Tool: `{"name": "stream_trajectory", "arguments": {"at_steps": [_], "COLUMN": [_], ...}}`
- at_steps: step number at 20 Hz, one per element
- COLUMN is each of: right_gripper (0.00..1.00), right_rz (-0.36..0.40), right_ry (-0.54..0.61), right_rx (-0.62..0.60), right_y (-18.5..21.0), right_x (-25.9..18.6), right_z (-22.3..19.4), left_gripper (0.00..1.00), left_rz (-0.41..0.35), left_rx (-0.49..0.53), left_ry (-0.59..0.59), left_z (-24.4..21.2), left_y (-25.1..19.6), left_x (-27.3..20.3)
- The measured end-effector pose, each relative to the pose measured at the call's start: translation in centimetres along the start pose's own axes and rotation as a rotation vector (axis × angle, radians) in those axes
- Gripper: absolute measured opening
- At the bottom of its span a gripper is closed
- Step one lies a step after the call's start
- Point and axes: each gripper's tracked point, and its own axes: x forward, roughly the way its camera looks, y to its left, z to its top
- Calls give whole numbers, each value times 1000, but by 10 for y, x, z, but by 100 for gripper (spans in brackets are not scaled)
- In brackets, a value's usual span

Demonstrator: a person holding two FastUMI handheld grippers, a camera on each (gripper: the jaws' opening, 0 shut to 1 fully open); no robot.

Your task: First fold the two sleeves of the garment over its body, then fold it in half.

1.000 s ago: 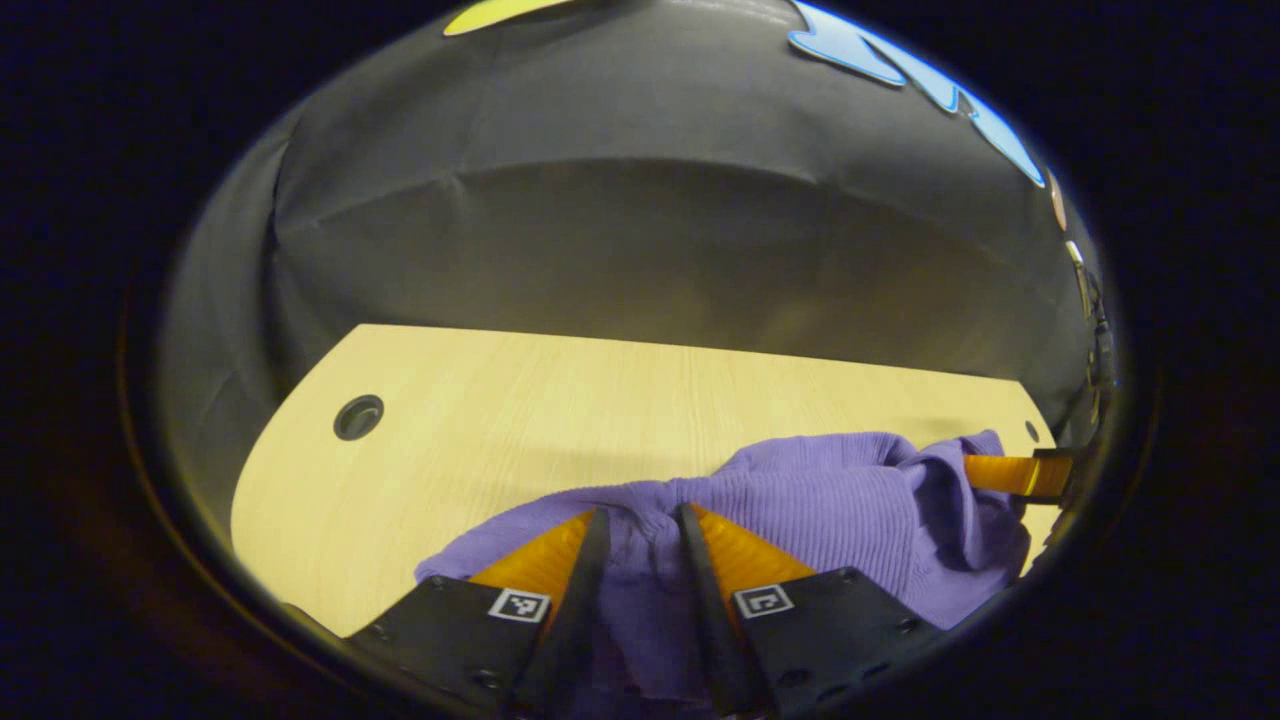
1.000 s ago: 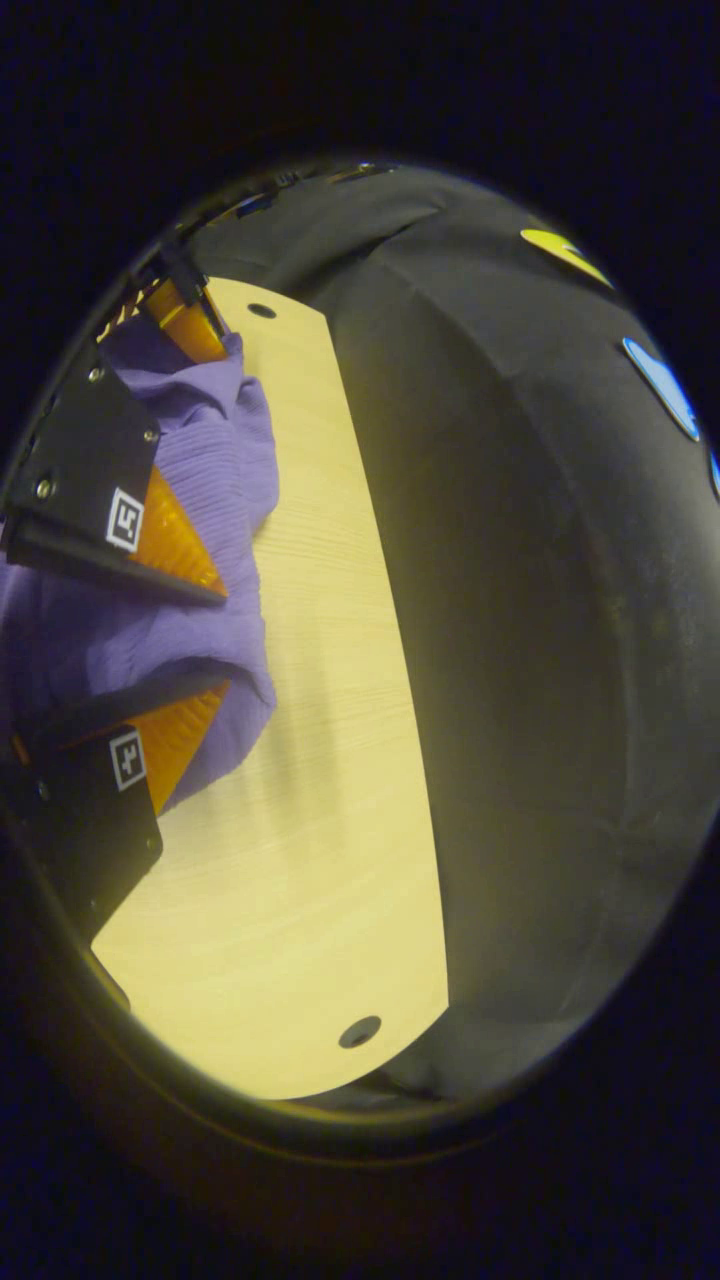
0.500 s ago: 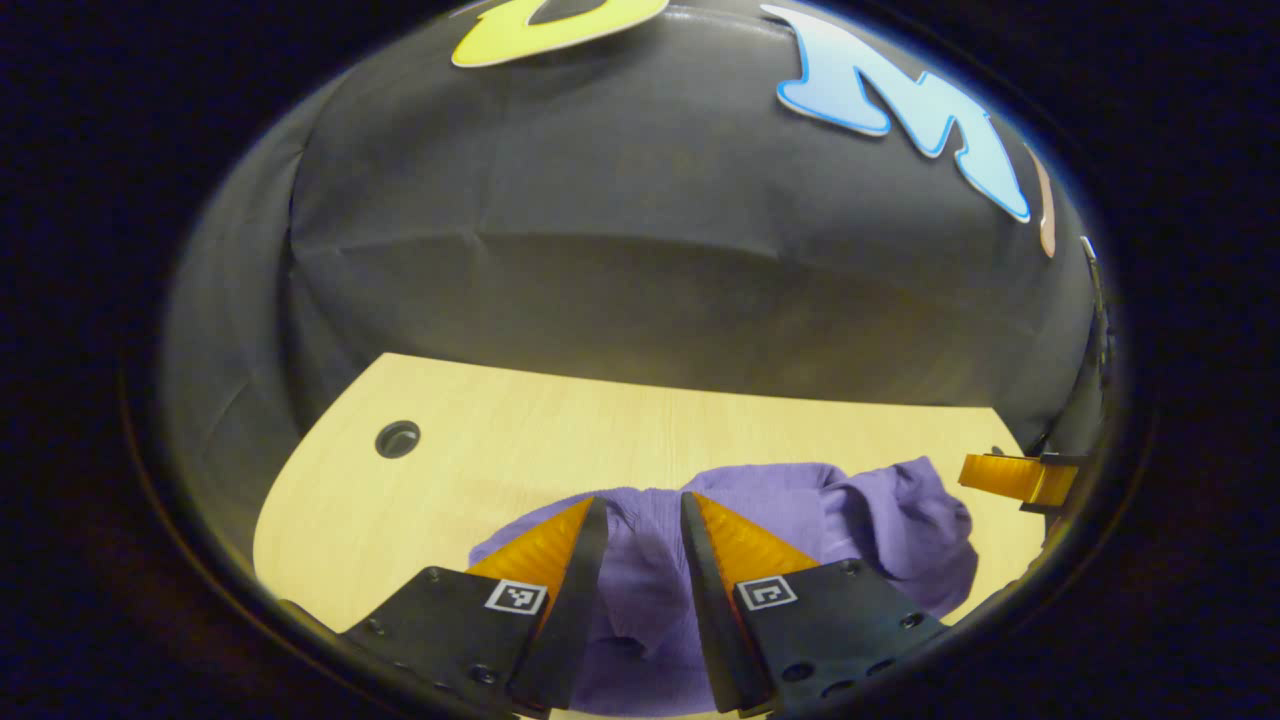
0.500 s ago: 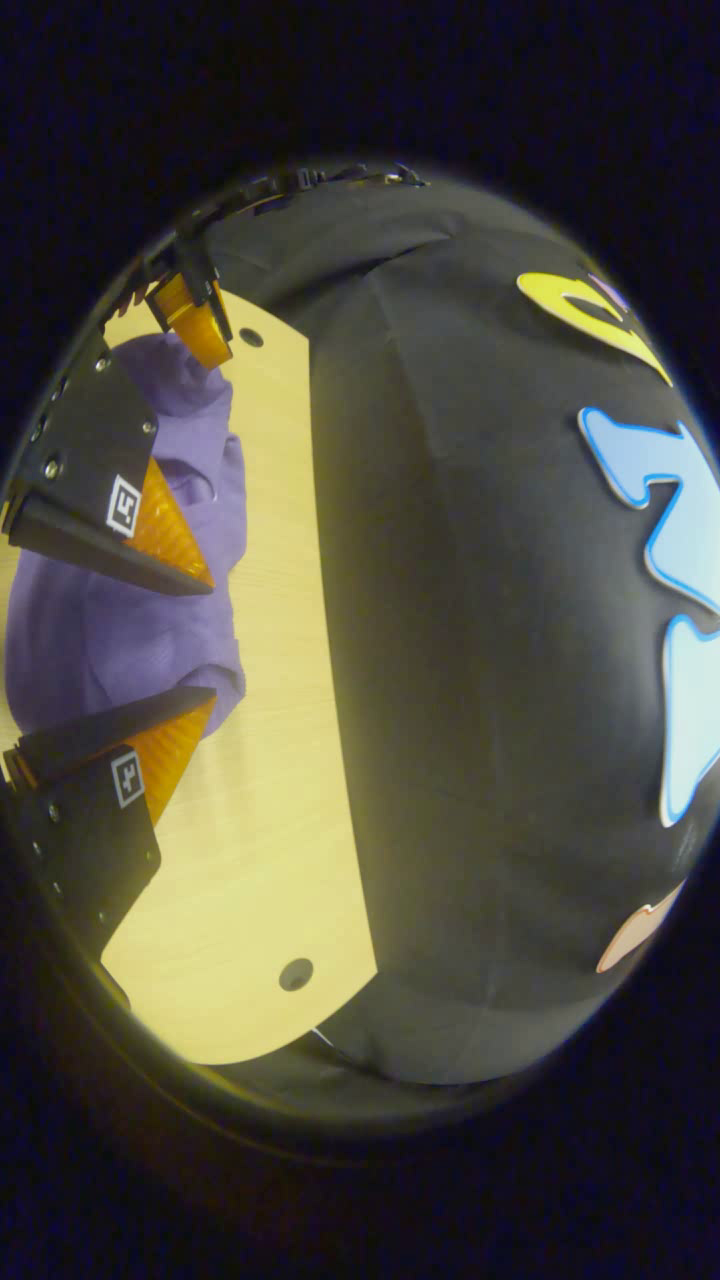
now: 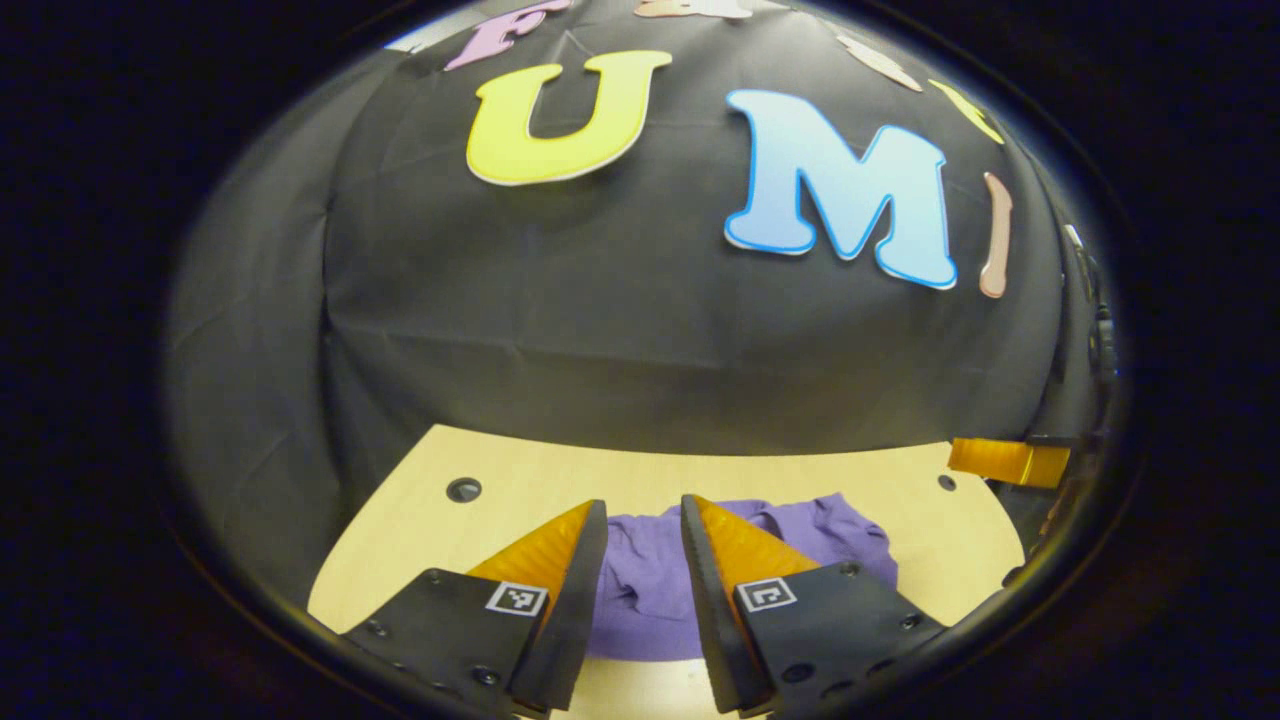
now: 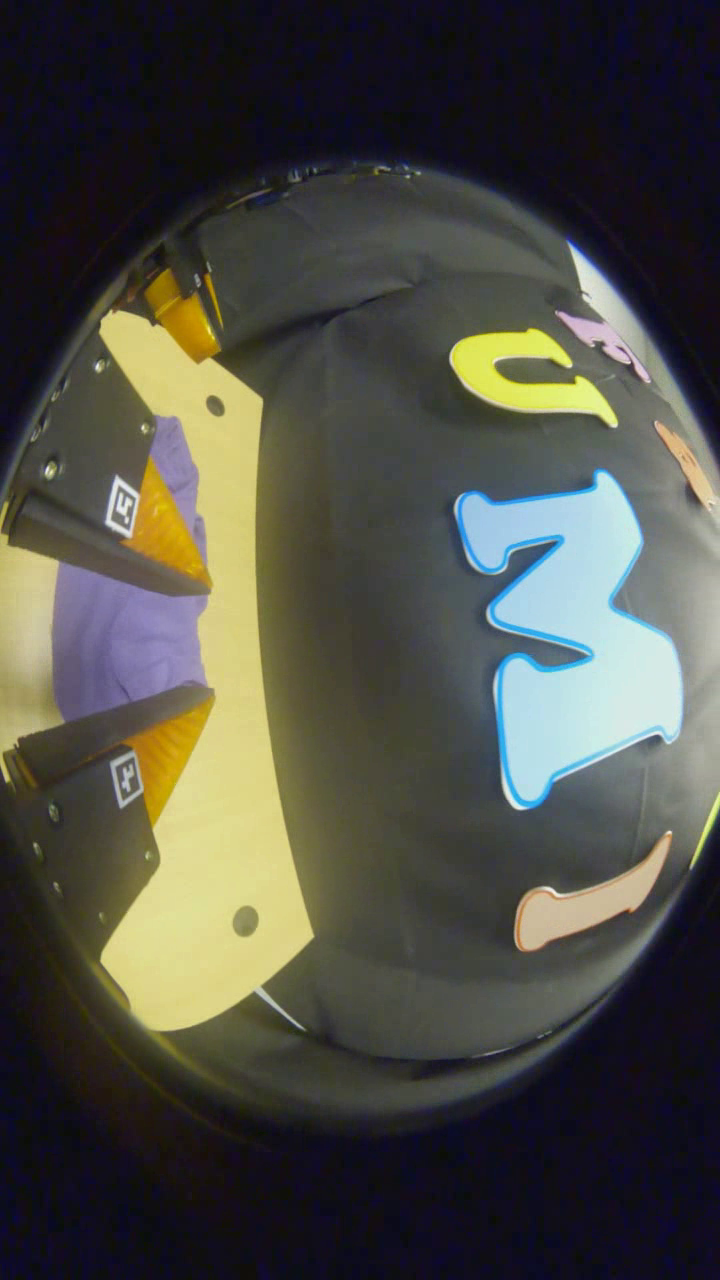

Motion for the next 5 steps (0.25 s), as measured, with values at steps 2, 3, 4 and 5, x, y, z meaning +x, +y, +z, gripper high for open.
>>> {"name": "stream_trajectory", "arguments": {"at_steps": [2,3,4,5], "right_gripper": [63,60,63,63], "right_rz": [1,0,1,-2], "right_ry": [-33,-47,-64,-77], "right_rx": [-9,-16,-25,-38], "right_y": [3,8,10,12], "right_x": [-21,-32,-44,-55], "right_z": [6,9,13,15], "left_gripper": [53,55,53,53], "left_rz": [-10,-17,-25,-31], "left_rx": [32,44,52,55], "left_ry": [-23,-34,-47,-60], "left_z": [9,13,18,21], "left_y": [-8,-12,-16,-21], "left_x": [-26,-40,-52,-65]}}
